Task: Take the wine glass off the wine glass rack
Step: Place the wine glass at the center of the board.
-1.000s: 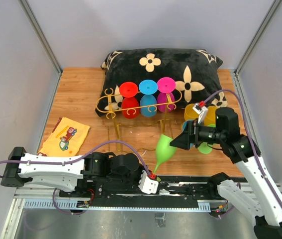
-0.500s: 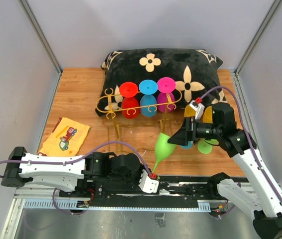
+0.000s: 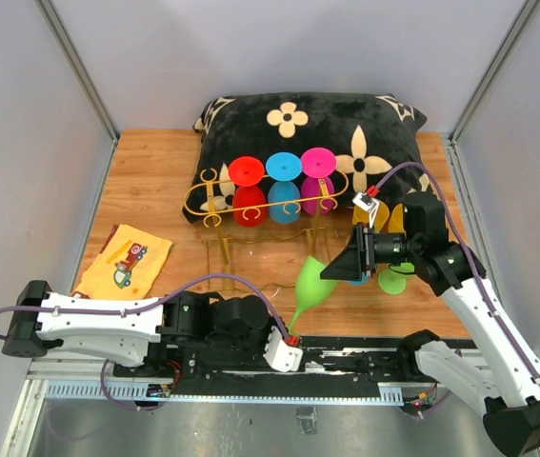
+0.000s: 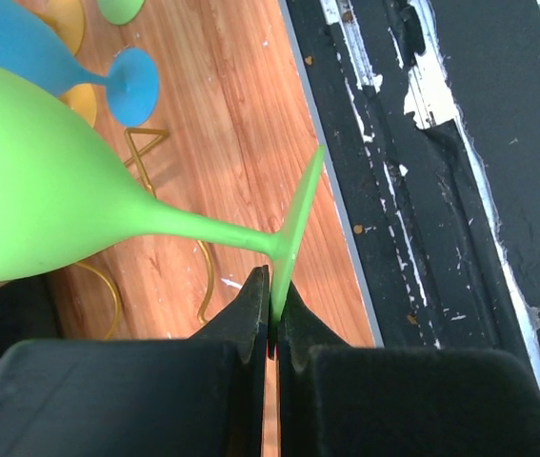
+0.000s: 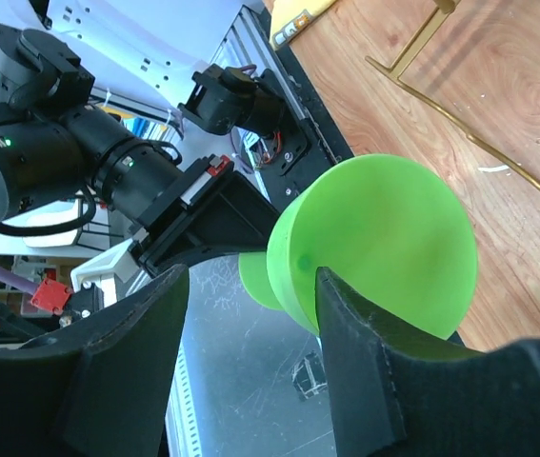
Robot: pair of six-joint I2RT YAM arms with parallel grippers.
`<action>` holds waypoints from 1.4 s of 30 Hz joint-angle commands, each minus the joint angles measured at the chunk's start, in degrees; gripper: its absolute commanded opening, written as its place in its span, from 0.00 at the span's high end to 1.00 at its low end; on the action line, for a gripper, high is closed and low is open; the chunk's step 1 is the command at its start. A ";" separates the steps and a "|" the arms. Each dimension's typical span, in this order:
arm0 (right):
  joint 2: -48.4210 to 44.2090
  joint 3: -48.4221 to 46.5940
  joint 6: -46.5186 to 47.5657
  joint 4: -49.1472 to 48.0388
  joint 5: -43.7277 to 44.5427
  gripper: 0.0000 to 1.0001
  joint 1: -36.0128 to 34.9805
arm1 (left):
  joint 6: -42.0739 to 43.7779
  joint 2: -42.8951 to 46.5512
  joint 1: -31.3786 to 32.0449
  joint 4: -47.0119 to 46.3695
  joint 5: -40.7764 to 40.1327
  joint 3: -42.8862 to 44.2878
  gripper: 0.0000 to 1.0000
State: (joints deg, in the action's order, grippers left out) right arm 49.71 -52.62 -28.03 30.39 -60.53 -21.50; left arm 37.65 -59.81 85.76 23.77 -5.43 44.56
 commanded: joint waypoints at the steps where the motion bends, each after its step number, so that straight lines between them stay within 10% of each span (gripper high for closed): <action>1: -1.60 2.13 2.30 2.30 -5.88 0.45 -3.98 | 1.01 2.32 0.10 -1.50 -6.22 -0.45 0.99; 12: -3.25 5.38 1.31 0.48 -3.96 0.50 -7.63 | 1.76 3.47 0.07 -3.50 -8.43 -1.46 1.00; 21: -2.35 4.95 1.88 -0.53 -2.08 0.74 -9.09 | 2.97 4.35 0.07 -3.67 -9.86 -1.57 0.99; 26: -4.18 4.49 1.67 -0.28 2.08 0.99 -9.33 | 1.81 5.49 0.00 -4.40 -10.64 -2.52 0.90; 42: -13.96 -7.21 9.52 19.39 23.28 0.99 -11.29 | -5.37 5.53 0.08 -7.87 -2.50 -1.93 0.28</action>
State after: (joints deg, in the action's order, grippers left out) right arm 37.69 -56.99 -21.93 42.26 -45.19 -31.11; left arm 35.11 -55.27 86.00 18.87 -11.75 41.45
